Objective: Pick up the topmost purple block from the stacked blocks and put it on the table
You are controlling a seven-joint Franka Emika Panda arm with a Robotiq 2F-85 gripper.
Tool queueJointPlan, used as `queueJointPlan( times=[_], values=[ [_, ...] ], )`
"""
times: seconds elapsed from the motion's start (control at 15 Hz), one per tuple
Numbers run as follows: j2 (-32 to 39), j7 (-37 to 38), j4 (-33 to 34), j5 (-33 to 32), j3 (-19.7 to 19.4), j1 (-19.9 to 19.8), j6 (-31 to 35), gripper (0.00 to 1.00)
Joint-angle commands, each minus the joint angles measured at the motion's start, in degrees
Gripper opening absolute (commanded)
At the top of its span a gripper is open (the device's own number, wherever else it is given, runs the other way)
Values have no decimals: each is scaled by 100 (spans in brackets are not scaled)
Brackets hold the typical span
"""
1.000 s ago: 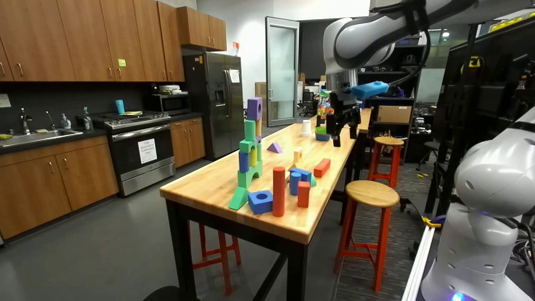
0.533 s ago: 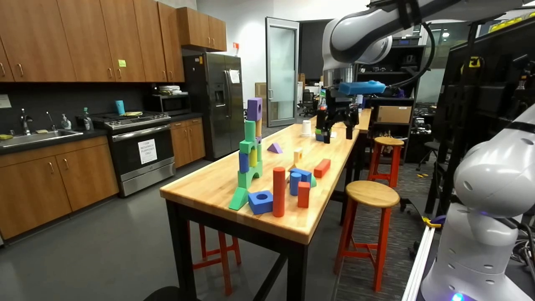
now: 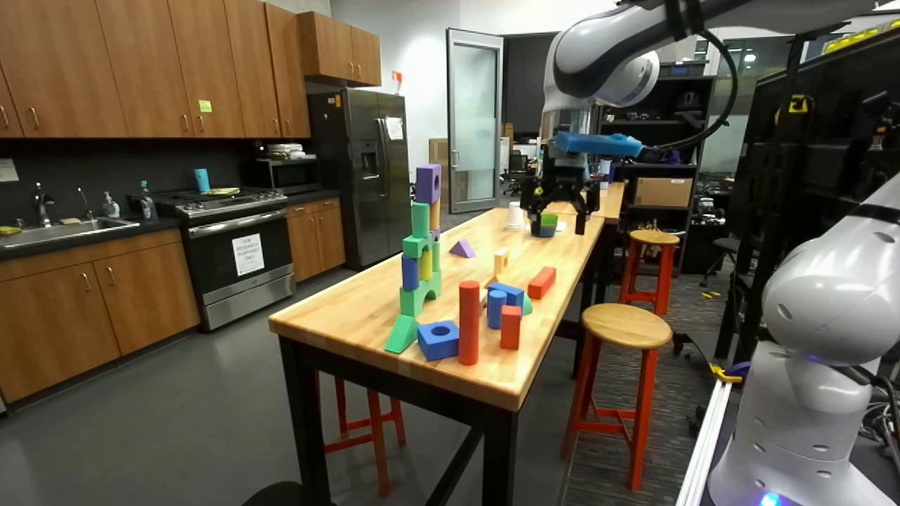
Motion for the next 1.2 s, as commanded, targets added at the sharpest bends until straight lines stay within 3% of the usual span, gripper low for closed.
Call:
queueJointPlan(
  times=[0.0,0.27,0.33,0.73,0.93,1.13],
  values=[
    [110,762,169,671,89,-138,-9,100],
    [-17,1647,28,1329,181,-231,379,100],
    [32,1246,74,1088,123,-181,205,100],
    [2,1562,115,1308,170,-175,595,100],
    [19,1689,368,1229,285,-165,938,100],
    [167,2261,861,870,544,-292,847,100]
  ],
)
